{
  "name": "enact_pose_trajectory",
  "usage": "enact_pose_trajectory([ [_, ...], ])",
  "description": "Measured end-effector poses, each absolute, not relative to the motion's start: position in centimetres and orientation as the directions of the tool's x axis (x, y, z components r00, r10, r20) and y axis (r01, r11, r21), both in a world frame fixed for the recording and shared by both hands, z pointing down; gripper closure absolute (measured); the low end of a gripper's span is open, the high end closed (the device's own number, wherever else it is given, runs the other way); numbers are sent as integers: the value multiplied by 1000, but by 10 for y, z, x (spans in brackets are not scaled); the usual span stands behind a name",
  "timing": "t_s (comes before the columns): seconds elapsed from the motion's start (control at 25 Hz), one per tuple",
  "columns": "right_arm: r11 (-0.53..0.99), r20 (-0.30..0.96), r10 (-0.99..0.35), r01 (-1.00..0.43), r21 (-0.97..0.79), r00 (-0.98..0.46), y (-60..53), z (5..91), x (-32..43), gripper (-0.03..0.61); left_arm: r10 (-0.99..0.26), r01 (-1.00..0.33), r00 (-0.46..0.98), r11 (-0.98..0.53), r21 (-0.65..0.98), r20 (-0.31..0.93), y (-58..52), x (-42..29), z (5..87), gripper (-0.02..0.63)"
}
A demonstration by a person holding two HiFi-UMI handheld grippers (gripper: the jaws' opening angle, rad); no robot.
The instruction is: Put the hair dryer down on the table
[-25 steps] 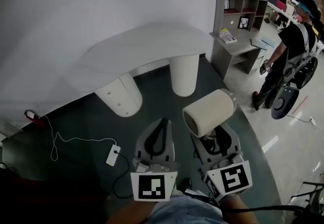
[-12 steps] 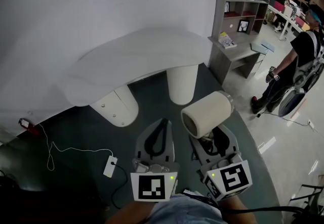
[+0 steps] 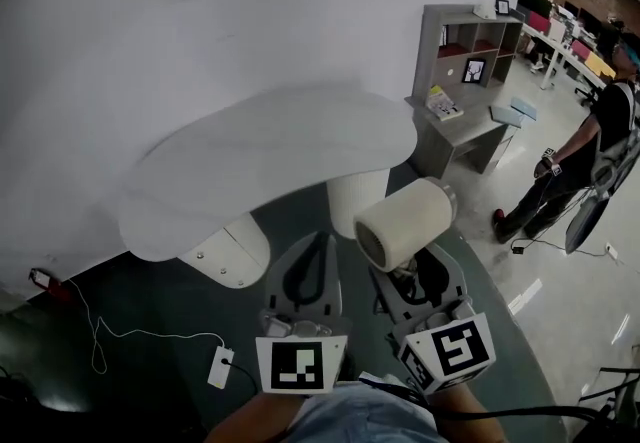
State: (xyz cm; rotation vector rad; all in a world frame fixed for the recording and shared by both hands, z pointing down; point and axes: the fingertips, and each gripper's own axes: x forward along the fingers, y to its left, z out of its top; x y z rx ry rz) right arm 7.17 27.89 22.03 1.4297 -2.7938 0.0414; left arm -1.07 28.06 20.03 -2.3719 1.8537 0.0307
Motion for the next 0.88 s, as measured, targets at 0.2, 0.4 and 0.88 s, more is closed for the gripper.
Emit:
enact_pose_trajectory([
  [0.2, 565, 27, -824, -824, -25, -566, 256, 224, 64, 353, -958, -963, 268, -261, -72, -99, 253, -17, 205, 597],
  [0.4, 552, 52, -832, -833, -33, -553, 232, 232, 66, 353, -957, -958, 284, -280, -61, -58, 228, -14, 217, 597],
  [0.88, 540, 100, -833, -839, -68, -544, 115, 258, 84, 353, -958, -956, 284, -285, -73, 25, 115, 4, 244, 597],
])
